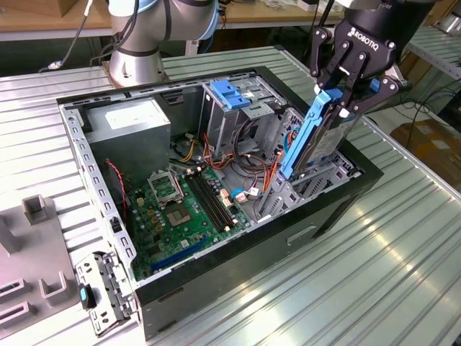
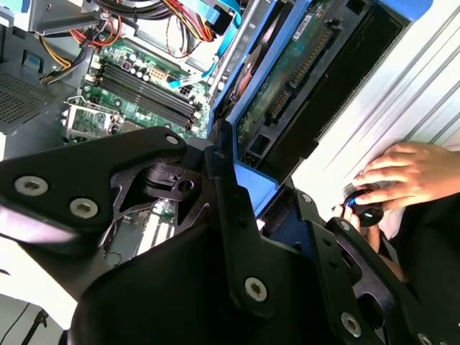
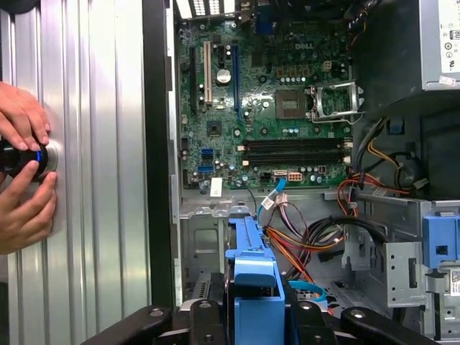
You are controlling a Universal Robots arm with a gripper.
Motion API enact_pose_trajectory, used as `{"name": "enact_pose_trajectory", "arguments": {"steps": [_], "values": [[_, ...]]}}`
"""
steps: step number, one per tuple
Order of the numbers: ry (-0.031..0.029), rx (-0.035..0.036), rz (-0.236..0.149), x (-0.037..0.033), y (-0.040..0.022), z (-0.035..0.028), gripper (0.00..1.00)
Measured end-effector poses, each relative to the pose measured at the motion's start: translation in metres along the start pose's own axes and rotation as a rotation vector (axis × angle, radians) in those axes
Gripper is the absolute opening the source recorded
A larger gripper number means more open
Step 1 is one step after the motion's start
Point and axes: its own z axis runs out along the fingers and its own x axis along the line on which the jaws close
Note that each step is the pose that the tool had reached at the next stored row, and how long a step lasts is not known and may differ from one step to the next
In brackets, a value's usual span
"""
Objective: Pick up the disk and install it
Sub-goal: 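Insert the disk into the insertion slot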
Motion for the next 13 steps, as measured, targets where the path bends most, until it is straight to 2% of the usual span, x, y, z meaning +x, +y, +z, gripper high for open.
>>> {"name": "enact_pose_trajectory", "arguments": {"steps": [4, 9, 10, 13], "values": [[-0.0059, -0.0002, 0.000, 0.0045, -0.0002, 0.0010, 0.37], [-0.0066, -0.0002, -0.001, 0.0059, -0.0003, 0.0029, 0.37], [-0.0063, -0.0002, -0.013, 0.0060, -0.0003, 0.0031, 0.37], [-0.0065, -0.0001, -0.016, 0.0060, -0.0003, 0.0033, 0.37]]}}
